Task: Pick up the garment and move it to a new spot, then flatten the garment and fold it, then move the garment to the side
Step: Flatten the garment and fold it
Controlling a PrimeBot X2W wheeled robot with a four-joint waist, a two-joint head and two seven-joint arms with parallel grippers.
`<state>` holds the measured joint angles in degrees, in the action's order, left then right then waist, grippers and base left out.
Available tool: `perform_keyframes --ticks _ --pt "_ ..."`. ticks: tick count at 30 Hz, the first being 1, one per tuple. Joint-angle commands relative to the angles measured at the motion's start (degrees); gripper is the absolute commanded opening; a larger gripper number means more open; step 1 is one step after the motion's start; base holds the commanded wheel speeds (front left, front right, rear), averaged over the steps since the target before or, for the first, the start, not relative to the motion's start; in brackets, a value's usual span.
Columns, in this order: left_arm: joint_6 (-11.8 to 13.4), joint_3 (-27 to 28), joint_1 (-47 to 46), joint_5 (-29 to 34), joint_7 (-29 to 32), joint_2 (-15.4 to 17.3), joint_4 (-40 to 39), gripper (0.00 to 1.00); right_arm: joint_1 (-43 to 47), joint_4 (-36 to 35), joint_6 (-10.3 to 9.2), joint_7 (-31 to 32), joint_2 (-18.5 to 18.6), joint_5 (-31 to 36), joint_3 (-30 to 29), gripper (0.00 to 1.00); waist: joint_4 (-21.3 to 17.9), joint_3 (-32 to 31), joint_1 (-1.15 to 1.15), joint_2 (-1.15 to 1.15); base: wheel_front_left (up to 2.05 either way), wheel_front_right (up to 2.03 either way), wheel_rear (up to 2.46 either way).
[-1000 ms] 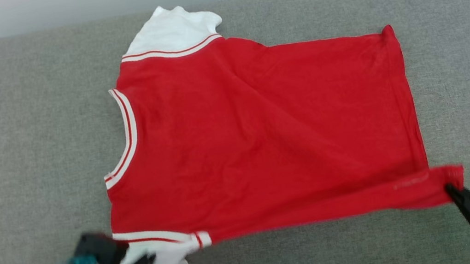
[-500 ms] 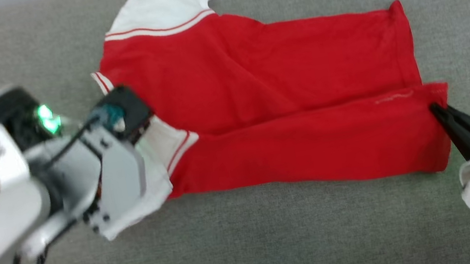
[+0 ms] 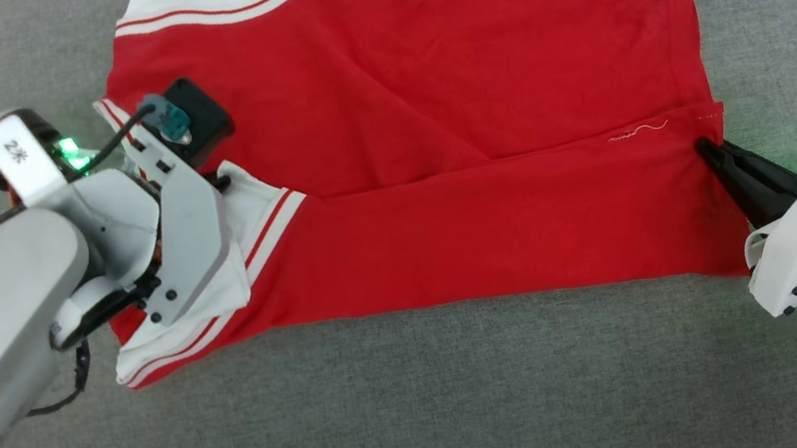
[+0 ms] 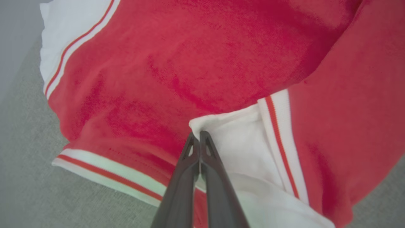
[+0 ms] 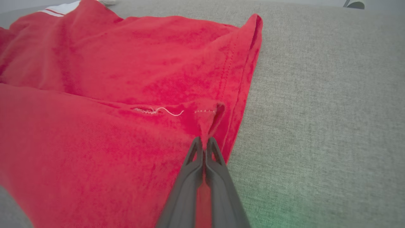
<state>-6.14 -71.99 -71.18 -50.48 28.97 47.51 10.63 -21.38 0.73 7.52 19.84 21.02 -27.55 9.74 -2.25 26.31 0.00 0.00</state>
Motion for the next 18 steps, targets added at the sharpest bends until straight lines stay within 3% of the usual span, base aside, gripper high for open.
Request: perform_keyframes --ticks 1,9,12,13,14,15,16,18 --pt "-0.4 -0.1 0.7 -0.5 -0.3 -0.5 1.2 0.0 -0.8 0.4 -0.06 -0.2 0.2 0.0 0.4 0.0 0.2 0.0 0.0 0.0 0.0 0.0 0.0" --pt "-0.8 0.6 1.8 -4.0 -1.7 -3.3 6.0 0.0 -2.0 2.3 -0.06 0.3 1.1 -1.1 1.8 0.0 1.4 -1.7 0.0 0.0 0.0 0.0 0.0" --pt "-0.5 1.2 2.3 -5.1 -2.7 -3.9 6.7 0.27 -1.8 2.9 -0.06 0.7 1.6 -1.3 1.9 0.0 1.9 -3.0 0.0 0.0 0.0 0.0 0.0" --pt "-0.4 1.4 2.5 -5.4 -2.9 -4.0 6.9 0.41 -1.7 3.0 -0.06 0.8 1.8 -1.2 1.9 0.35 2.1 -3.4 0.0 0.0 0.0 0.0 0.0" --pt "-0.4 1.5 2.6 -5.4 -3.4 -4.1 7.1 0.62 -1.5 3.2 -0.06 1.0 1.8 -1.0 1.9 1.0 2.3 -3.9 0.0 0.0 0.0 0.0 0.0" --pt "-0.4 1.5 2.8 -5.4 -3.7 -4.2 7.2 0.91 -1.3 3.4 -0.06 1.2 1.9 -1.0 1.8 1.0 2.5 -4.5 0.0 0.0 0.0 0.0 0.0" --pt "-0.4 1.6 3.3 -5.9 -4.0 -4.5 7.3 1.0 -1.1 3.6 -0.06 1.2 1.9 -0.8 1.7 1.0 2.7 -5.0 0.0 0.0 0.0 0.0 0.0" --pt "-0.4 1.8 3.8 -6.5 -4.5 -4.7 7.5 1.0 -0.9 3.9 -0.06 1.7 2.0 -0.5 1.4 1.0 3.0 -6.1 0.0 0.0 0.0 0.0 0.0"
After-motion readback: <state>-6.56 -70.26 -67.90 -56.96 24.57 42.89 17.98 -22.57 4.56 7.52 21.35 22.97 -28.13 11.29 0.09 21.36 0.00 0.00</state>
